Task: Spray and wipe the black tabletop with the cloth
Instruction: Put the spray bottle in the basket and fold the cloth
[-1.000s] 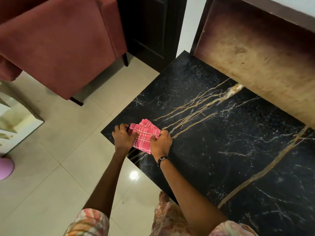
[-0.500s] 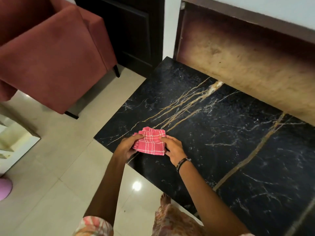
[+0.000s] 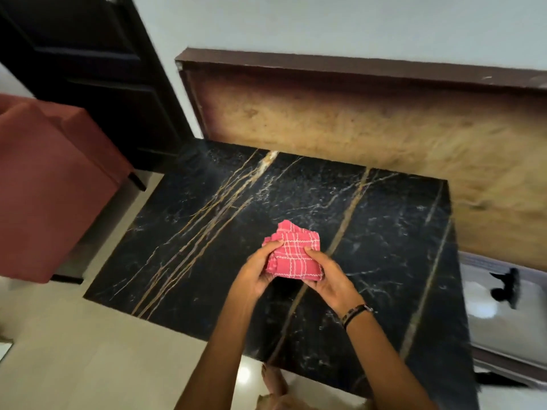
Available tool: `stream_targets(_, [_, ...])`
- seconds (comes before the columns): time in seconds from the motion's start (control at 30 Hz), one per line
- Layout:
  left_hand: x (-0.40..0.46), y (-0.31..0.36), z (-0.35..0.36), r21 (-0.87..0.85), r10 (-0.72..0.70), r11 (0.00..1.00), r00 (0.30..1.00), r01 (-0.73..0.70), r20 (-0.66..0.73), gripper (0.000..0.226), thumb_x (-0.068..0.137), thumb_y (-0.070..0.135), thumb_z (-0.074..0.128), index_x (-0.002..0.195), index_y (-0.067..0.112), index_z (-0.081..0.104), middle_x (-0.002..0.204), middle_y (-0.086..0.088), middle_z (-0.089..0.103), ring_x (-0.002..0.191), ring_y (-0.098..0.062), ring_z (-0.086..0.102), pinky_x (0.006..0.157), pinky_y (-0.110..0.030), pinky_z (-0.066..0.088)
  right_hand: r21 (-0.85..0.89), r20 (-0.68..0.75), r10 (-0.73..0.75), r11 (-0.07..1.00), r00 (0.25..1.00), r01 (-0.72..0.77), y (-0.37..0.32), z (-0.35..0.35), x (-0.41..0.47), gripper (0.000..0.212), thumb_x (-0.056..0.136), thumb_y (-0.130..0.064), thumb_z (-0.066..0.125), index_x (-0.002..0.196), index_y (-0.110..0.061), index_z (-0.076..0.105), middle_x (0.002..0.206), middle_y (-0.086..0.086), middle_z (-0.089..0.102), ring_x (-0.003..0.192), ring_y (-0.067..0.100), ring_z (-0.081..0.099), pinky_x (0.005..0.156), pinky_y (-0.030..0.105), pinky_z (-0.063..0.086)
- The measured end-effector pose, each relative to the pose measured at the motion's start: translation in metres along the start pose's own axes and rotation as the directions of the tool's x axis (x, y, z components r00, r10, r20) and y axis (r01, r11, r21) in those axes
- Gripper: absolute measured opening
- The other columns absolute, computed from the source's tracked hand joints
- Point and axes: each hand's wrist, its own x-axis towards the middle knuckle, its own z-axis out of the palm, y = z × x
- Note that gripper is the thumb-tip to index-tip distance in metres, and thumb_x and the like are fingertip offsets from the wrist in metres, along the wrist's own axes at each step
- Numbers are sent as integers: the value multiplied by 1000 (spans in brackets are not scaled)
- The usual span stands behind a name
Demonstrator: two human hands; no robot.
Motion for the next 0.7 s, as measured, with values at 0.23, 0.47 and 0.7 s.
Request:
stream_targets(0.23, [-11, -76, 168, 48, -28, 999, 997, 24, 65, 24, 84, 17, 66, 107, 12, 61, 93, -8, 69, 83, -20, 65, 65, -31, 59, -134, -126, -246, 964, 961, 229, -85, -150, -67, 31, 84, -14, 69, 115, -9, 65, 108, 9, 72, 99, 21, 68, 80, 32, 56])
stream_targets(0.47, [-12, -181, 319, 126, -128, 987, 971, 104, 201, 23, 84, 16, 67, 106, 13, 64, 97, -7, 71, 85, -18, 67, 72, -28, 57, -124, -293, -337, 941, 895, 313, -141, -314, -131, 28, 86, -15, 66, 114, -13, 66, 106, 7, 71, 91, 16, 67, 76, 30, 53])
stream_targets(0.7, [-4, -283, 408, 316, -324, 919, 908, 235, 267, 28, 80, 4, 70, 106, 10, 61, 92, -5, 71, 79, -13, 69, 62, -23, 59, -59, -427, -291, 954, 856, 295, -150, -443, -173, 21, 89, -19, 61, 111, -18, 63, 106, 9, 70, 100, 23, 64, 90, 36, 50])
